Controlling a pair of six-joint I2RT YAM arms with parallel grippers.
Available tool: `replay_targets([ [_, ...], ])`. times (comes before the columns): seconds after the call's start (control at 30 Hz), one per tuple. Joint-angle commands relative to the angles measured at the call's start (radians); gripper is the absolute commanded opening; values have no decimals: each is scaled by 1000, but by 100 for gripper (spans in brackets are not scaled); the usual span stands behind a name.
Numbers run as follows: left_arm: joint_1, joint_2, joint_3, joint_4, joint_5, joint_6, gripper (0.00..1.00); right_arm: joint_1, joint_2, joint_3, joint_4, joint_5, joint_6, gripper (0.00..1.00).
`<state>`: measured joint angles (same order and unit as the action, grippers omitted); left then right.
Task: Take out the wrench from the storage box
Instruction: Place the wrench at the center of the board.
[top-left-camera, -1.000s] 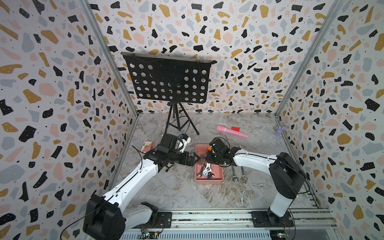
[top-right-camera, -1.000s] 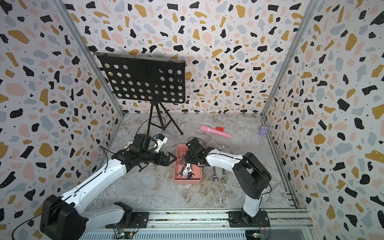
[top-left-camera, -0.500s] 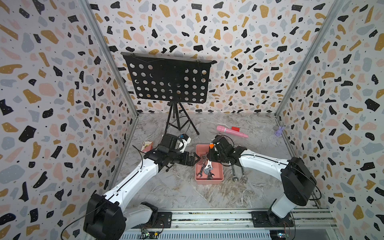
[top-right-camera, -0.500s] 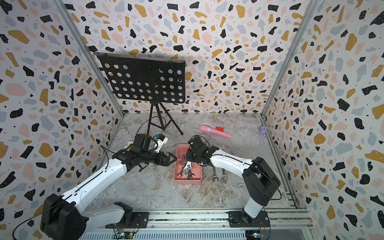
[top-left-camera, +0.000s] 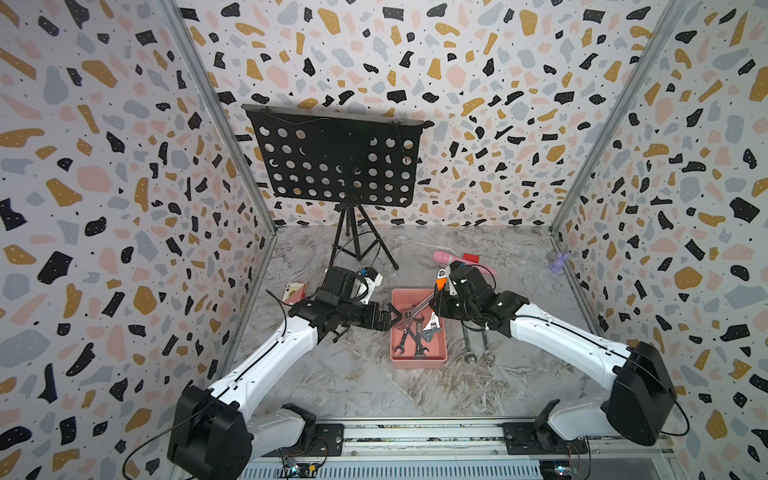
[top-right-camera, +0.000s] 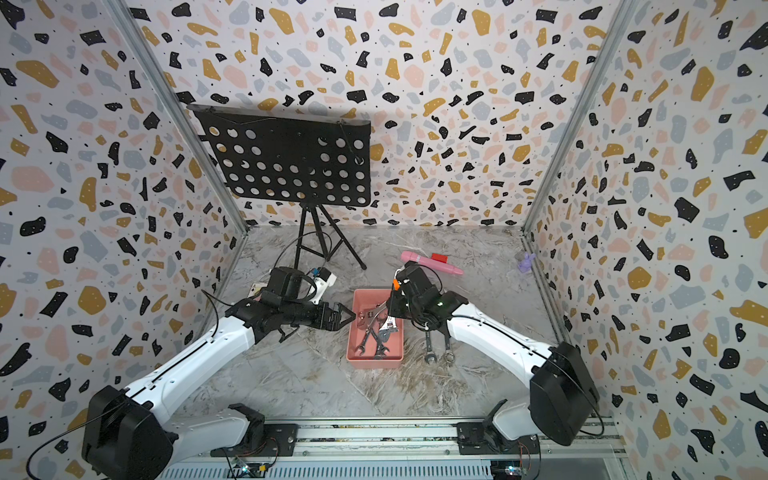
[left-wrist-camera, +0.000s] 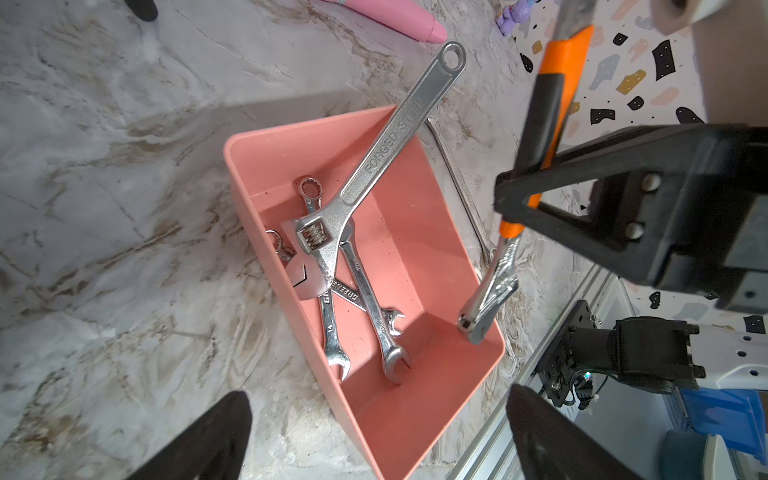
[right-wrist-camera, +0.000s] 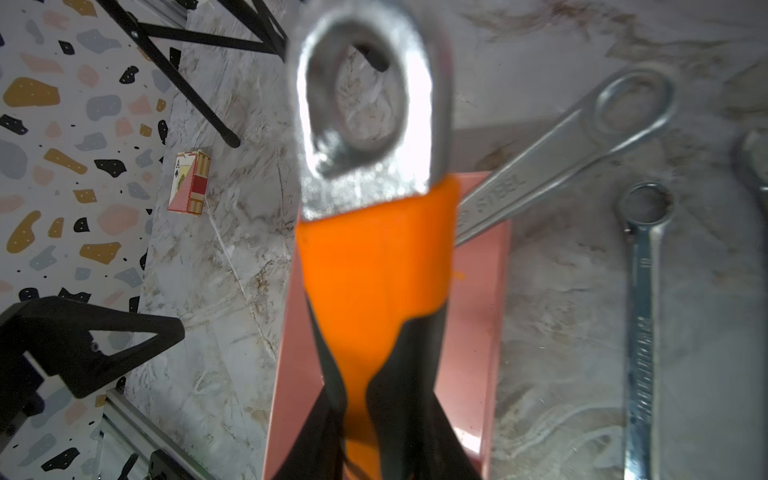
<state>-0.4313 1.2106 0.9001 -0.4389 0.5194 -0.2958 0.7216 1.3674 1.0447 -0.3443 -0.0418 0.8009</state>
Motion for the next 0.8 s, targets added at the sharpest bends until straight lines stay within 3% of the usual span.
replay_targets([
  [0.0, -28, 13, 46, 61, 18, -37, 100, -47, -113, -11, -86, -25, -62, 0],
  [0.17, -92, 36, 78, 85, -9, -67, 100, -207, -207, -72, -179, -174, -151, 0],
  [0.3, -130, 54, 83, 101, -25, -84, 100, -333, -225, -55, -311, -244, -321, 0],
  [0.53, -150, 64, 84, 110, -32, -88, 100, -525, -135, -86, -366, -276, -521, 0],
  [0.77, -151, 60, 77, 105, -38, -79, 100, -606, 25, -94, -327, -218, -657, 0],
])
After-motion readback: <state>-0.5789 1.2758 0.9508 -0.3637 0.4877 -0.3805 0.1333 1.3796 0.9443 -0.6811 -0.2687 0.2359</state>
